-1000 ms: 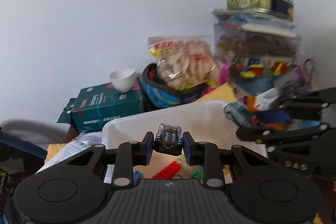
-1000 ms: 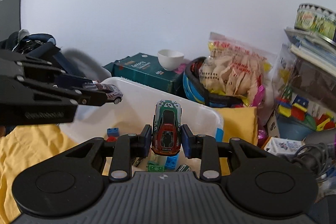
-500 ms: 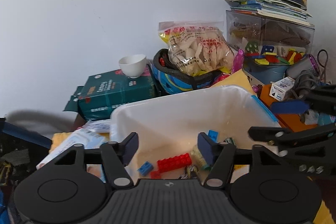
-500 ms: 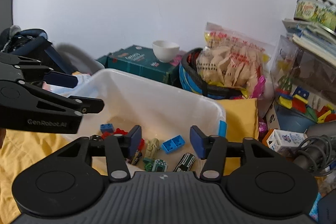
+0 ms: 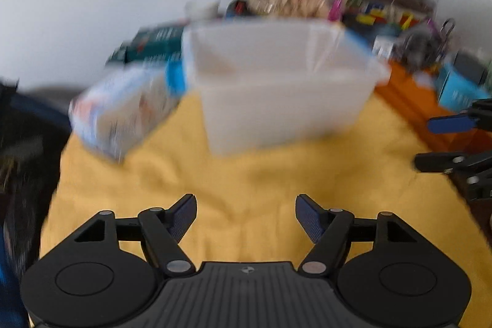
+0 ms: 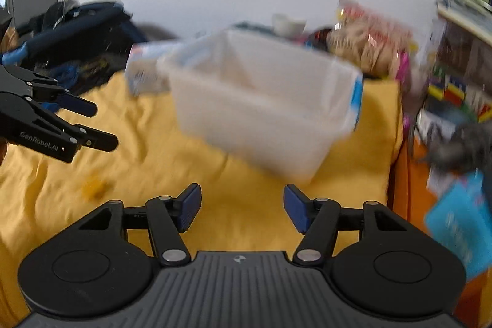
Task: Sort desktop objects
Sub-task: 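Grasp the yellow brick with the left tool while the right tool grasps the blue disc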
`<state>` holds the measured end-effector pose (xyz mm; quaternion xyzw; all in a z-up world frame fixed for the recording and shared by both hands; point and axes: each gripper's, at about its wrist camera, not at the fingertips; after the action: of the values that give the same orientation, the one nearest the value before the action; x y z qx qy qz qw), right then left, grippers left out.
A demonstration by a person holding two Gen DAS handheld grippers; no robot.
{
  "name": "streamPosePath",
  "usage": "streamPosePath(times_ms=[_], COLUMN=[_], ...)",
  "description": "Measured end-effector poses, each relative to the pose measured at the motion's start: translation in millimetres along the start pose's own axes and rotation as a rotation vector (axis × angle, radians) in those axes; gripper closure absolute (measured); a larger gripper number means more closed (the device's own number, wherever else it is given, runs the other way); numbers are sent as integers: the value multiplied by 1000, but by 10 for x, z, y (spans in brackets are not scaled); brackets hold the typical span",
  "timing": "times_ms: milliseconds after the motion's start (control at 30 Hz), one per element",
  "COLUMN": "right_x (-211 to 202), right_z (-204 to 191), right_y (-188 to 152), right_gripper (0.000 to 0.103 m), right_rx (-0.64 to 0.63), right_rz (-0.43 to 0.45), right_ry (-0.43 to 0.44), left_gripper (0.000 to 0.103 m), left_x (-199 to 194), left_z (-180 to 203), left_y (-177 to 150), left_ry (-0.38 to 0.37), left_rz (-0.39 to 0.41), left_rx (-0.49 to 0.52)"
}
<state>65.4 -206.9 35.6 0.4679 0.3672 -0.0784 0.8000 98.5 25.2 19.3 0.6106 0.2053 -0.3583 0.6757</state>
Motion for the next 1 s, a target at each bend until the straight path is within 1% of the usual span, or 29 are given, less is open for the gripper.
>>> streamPosePath(times_ms=[67, 133, 167, 233, 267, 300, 333, 400, 467, 500, 533, 567, 633, 700, 767, 833, 933, 1000], right_x=[-13, -48, -70, -102, -109, -113, -116, -127, -162, -181, -196, -214, -210, -199, -162, -133, -115, -83], right_z=[-79, -143, -178, -218, -228, -237, -248, -276, -304, -312, -321, -334, -357, -376, -408, -449, -503, -552], right_y=[-171, -317, -378, -472, -511, -537, -553, -567, -584, -588, -594, -617, -642, -671, -698, -736, -757, -759], right_gripper=[40, 41, 41, 41, 41, 41, 42, 42, 42, 42, 42, 42, 42, 42, 42, 42, 42, 42], right_rx=[2, 1, -2, 16, 33, 46, 53, 56, 59, 60, 59, 56, 50, 48, 42, 34, 31, 21], right_rz=[-39, -57, -63, -80, -87, -92, -96, -99, -92, -89, -88, -89, -91, -101, -113, -132, -133, -135], right_ry=[12, 20, 19, 20, 27, 32, 34, 31, 29, 28, 25, 23, 19, 19, 25, 38, 84, 97], left_gripper=[29, 31, 32, 36, 39, 48, 55, 58, 59, 60, 67, 71, 81, 85, 85, 86, 86, 86], left_x=[-3, 1, 9, 40, 73, 123, 153, 260, 304, 331, 362, 391, 401, 381, 360, 277, 144, 111], left_z=[-28, 11, 49, 126, 164, 192, 200, 171, 115, 79, 33, -33, -146, -195, -200, -166, -17, 138], left_y=[-231, -397, -473, -596, -635, -670, -681, -685, -672, -651, -627, -602, -577, -576, -595, -598, -626, -707], left_ry=[-16, -12, -7, 7, 29, 44, 48, 93, 128, 143, 149, 145, 117, 94, 78, 47, -35, -88], left_rz=[-32, -39, -32, -15, -8, -11, -14, -32, -12, -18, -31, -48, -57, -66, -75, -79, -93, -110], left_rx=[-26, -8, 16, 83, 123, 162, 177, 184, 192, 191, 179, 158, 125, 105, 91, 69, 45, 55])
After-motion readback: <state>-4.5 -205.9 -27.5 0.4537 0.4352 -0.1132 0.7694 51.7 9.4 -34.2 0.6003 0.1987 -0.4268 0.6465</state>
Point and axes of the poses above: each gripper's, at about its wrist camera, not at the fingertips, and x roughly the way its jaws point, z to its right, y to its top, and after that the axes turned 14 degrees about -x, right-handed
